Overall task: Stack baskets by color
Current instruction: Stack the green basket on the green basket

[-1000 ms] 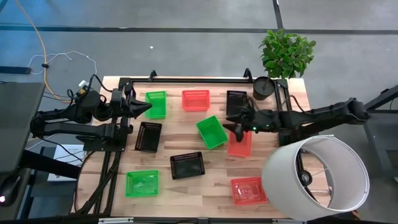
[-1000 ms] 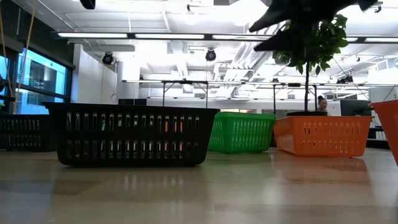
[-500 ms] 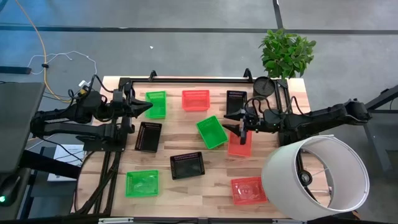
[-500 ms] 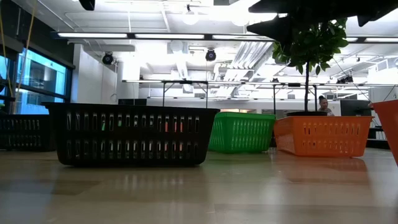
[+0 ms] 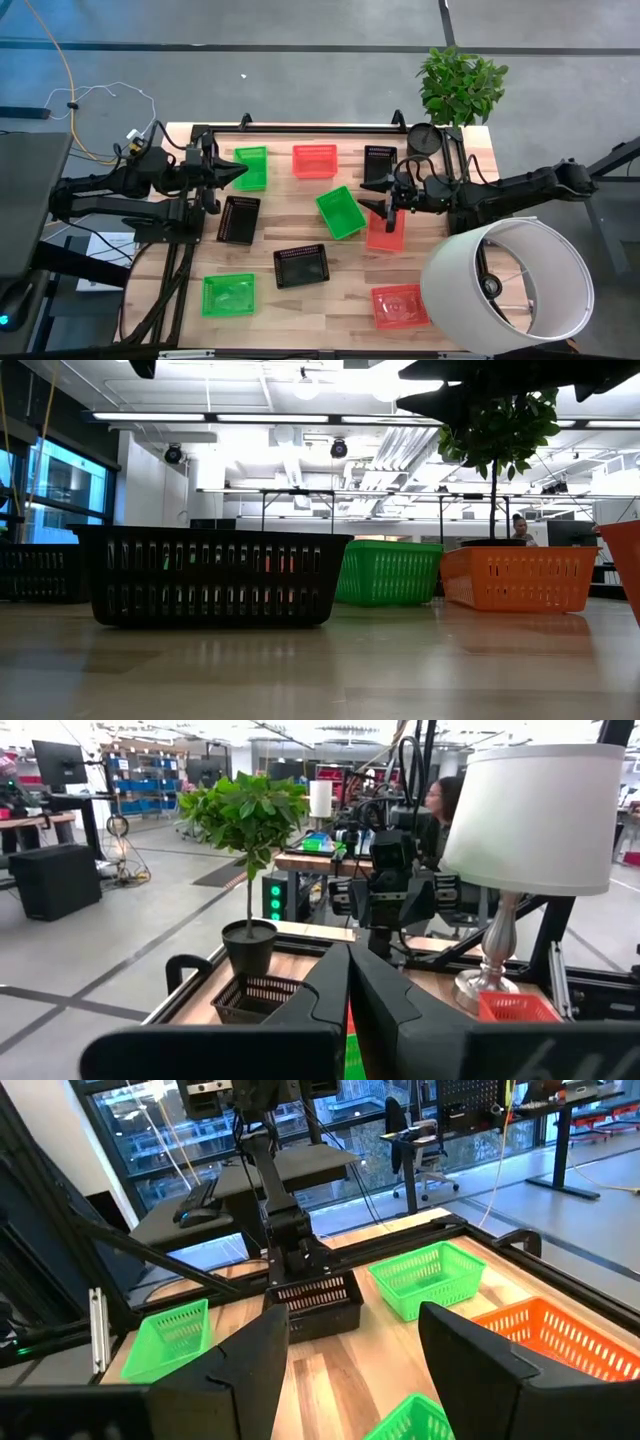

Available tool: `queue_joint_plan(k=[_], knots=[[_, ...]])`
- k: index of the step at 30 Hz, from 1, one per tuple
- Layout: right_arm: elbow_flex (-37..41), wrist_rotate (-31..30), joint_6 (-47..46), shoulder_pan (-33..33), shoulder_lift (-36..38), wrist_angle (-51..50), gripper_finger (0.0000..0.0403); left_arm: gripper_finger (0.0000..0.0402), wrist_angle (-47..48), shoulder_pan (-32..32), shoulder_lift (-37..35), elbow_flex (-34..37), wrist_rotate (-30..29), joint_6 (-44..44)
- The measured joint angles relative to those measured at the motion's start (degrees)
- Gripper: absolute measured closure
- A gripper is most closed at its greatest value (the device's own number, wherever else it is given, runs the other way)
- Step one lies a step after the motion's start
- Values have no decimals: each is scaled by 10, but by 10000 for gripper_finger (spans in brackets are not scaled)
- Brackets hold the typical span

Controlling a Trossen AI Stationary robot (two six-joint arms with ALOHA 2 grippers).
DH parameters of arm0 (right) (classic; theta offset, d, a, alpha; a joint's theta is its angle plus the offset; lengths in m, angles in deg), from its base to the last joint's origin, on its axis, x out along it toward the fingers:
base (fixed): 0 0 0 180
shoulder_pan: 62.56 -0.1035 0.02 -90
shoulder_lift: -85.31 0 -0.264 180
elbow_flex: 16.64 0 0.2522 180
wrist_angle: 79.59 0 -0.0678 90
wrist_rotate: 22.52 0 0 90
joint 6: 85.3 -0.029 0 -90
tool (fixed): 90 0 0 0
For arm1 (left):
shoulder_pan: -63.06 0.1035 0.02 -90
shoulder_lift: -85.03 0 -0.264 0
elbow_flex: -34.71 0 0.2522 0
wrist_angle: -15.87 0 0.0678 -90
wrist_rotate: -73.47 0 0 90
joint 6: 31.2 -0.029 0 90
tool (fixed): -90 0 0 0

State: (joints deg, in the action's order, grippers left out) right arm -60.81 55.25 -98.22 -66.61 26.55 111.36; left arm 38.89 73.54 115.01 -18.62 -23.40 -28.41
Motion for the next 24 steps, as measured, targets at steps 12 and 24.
queue_joint_plan(k=[12, 24], knots=[[0, 0, 0, 0, 0, 0, 190, 375, 1, 0, 0, 0, -22, -9], [0, -7, 0, 0, 0, 43, 190, 253, 2, 0, 9, 0, -78, -20]])
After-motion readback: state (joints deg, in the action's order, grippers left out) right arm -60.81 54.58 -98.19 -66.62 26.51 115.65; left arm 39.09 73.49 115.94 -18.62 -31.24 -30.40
